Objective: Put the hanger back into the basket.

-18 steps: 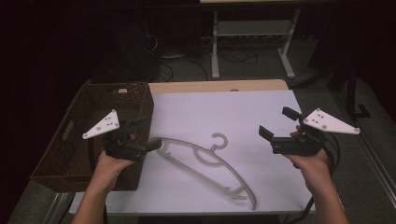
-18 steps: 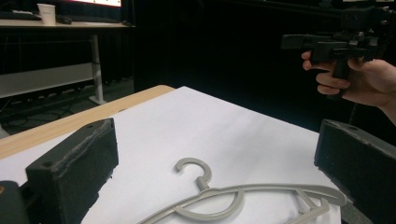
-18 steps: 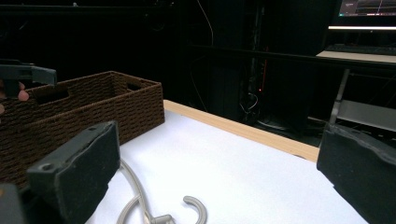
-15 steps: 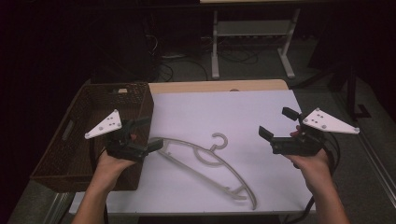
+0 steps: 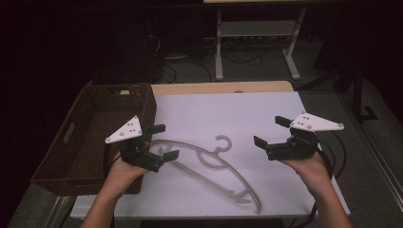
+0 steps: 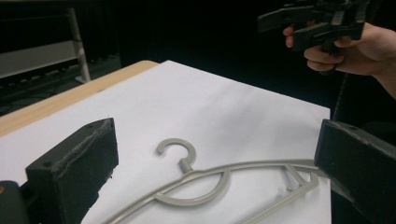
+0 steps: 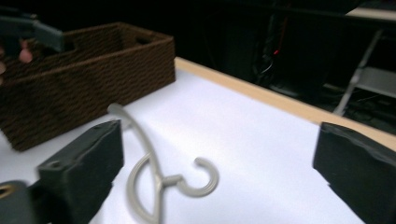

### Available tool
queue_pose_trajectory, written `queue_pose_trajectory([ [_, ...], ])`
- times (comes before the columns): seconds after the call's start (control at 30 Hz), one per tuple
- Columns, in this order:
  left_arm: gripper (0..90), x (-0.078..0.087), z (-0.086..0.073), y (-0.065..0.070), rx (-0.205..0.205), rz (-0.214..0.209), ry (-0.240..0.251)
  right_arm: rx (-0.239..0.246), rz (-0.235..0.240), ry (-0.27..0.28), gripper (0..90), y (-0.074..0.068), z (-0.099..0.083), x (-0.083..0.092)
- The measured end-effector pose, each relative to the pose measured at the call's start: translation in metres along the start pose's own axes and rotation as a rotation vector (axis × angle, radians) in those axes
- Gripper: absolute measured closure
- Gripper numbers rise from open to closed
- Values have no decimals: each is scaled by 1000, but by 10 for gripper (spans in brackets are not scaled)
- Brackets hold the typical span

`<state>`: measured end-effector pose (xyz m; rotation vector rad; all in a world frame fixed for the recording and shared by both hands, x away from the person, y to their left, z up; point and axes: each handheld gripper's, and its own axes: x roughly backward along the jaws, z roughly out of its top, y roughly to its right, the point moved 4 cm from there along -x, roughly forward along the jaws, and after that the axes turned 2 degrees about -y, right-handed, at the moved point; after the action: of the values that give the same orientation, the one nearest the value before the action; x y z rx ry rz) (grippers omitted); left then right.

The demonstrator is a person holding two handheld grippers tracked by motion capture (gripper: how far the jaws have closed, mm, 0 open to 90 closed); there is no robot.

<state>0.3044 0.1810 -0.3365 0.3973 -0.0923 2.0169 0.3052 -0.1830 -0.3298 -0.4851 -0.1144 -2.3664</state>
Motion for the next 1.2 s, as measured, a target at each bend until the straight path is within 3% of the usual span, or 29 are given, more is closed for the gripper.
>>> queue_pose_trajectory([
  [0.23,0,-14,-10,3,14,-26,-27,-22,77,-101,172,-8,-11,-15],
  [0.5,0,-25,-19,4,33,-49,-39,-6,175,-215,441,-25,-33,-42],
  [0.8,0,-29,-24,3,44,-59,-44,24,255,-407,758,-46,-62,-68],
  [0.9,0,-29,-24,3,42,-57,-53,67,279,-444,827,-51,-72,-73],
  [1.0,0,-30,-25,3,47,-55,-59,78,290,-493,891,-57,-81,-79],
  [1.2,0,-32,-27,4,43,-59,-69,106,286,-564,893,-59,-94,-86],
])
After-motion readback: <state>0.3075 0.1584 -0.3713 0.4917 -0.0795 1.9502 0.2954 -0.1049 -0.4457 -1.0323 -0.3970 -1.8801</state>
